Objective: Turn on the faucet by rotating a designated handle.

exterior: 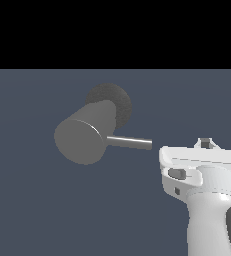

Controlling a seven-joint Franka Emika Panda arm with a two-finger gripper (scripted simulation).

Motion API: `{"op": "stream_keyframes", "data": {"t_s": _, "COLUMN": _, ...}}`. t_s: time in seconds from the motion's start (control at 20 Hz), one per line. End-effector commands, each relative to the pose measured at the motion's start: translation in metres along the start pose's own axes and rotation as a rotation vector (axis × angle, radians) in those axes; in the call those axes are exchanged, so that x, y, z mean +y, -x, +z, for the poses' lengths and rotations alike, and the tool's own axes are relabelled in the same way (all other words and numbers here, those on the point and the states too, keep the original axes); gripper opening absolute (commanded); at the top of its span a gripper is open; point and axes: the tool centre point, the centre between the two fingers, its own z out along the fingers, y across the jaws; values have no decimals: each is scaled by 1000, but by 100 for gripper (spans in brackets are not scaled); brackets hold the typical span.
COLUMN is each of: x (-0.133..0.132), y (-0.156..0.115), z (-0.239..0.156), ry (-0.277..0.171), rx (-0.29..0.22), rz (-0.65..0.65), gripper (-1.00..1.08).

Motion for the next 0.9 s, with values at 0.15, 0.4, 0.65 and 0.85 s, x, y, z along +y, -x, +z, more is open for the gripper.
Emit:
{"op": "stream_keyframes", "data": {"t_s": 0.15, "x": 8, "y": -11, "z": -8, "ry": 6, "rx": 39, "rz": 13, "gripper": -100}}
{"op": "stream_keyframes", "data": {"t_s": 0.4, "x": 33, "y": -8, "z": -16, "ry": 41, "rx": 46, "rz": 71, "gripper": -100}}
{"op": "stream_keyframes", "data": {"t_s": 0.65, "x": 56, "y": -7, "z": -26, "ry": 72, "rx": 74, "rz": 132, "gripper": -100}}
{"op": "stream_keyframes", "data": {"t_s": 0.85, "x": 72, "y": -5, "z": -33, "ry": 100, "rx": 85, "rz": 168, "gripper": -100}}
